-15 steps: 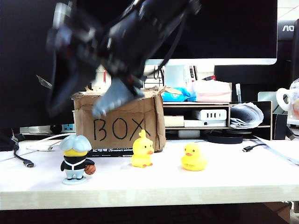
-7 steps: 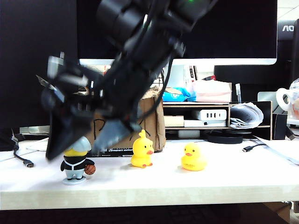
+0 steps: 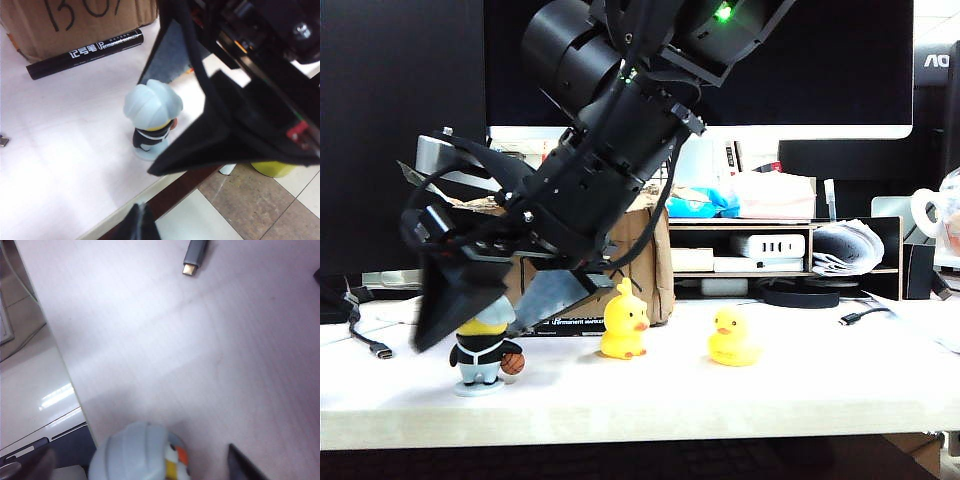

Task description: Put the doll that is least similar in color compared to the others into the paper box.

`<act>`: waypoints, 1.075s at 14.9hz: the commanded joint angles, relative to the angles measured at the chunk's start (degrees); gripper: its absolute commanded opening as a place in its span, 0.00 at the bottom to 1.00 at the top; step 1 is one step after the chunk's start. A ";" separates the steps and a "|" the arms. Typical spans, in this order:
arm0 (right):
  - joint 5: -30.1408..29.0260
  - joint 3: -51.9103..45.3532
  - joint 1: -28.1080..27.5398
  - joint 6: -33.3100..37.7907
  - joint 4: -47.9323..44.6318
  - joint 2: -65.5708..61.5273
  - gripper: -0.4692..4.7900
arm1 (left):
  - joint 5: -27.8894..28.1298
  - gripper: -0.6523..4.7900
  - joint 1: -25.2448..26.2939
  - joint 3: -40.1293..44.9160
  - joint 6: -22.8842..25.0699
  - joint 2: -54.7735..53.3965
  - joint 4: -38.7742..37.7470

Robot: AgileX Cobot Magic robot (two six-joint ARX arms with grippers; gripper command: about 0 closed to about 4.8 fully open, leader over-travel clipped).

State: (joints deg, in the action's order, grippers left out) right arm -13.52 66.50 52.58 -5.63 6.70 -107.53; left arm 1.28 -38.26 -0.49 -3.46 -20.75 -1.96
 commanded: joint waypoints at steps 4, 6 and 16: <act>0.81 0.20 0.02 0.02 -0.11 -0.02 0.42 | -0.02 0.11 0.02 -0.13 0.00 0.00 0.79; 1.57 0.20 0.02 0.02 -0.11 -0.02 0.39 | -0.02 0.11 0.02 -0.13 0.00 0.00 0.79; 1.40 0.33 -0.31 0.07 -1.36 6.99 0.29 | -0.02 0.11 0.04 -0.11 0.00 0.00 0.77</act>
State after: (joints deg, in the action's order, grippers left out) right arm -11.99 66.65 52.18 -5.65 6.46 -102.06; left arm 1.28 -38.26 -0.49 -3.46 -20.78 -1.96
